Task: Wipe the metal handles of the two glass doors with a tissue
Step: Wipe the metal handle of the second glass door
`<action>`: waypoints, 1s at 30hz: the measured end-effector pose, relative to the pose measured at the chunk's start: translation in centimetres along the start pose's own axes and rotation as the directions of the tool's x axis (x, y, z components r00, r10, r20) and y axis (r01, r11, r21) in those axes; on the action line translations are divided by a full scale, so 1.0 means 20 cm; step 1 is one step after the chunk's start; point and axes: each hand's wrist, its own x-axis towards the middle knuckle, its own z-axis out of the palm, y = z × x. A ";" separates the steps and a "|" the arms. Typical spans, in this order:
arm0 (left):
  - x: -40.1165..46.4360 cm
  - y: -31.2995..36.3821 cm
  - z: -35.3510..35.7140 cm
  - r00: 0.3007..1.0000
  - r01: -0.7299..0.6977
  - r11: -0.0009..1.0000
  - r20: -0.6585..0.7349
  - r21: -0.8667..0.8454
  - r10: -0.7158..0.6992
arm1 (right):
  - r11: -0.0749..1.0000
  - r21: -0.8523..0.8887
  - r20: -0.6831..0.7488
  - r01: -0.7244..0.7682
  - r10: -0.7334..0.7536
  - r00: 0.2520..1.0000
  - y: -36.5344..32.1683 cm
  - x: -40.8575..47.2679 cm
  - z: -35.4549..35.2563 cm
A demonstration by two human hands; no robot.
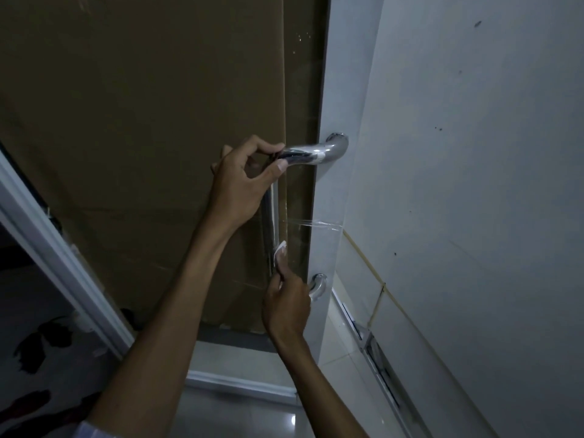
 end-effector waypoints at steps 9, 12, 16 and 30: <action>0.00 -0.03 0.01 0.999 0.034 0.999 -0.008 -0.009 -0.034 | 1.000 -0.014 0.103 -0.023 0.024 0.994 -0.01 -0.03 -0.04; 0.00 -0.02 0.01 0.999 0.030 1.000 -0.014 0.011 -0.029 | 0.998 0.014 0.060 -0.060 0.059 0.996 0.02 -0.03 -0.02; -0.01 0.00 0.01 1.000 0.011 1.000 -0.014 -0.002 -0.011 | 0.991 0.036 0.021 -0.129 0.128 0.991 0.04 -0.06 0.05; -0.01 0.01 0.02 0.999 -0.001 0.999 -0.042 -0.043 -0.001 | 0.955 0.120 0.008 -0.270 0.271 0.963 0.16 -0.08 0.07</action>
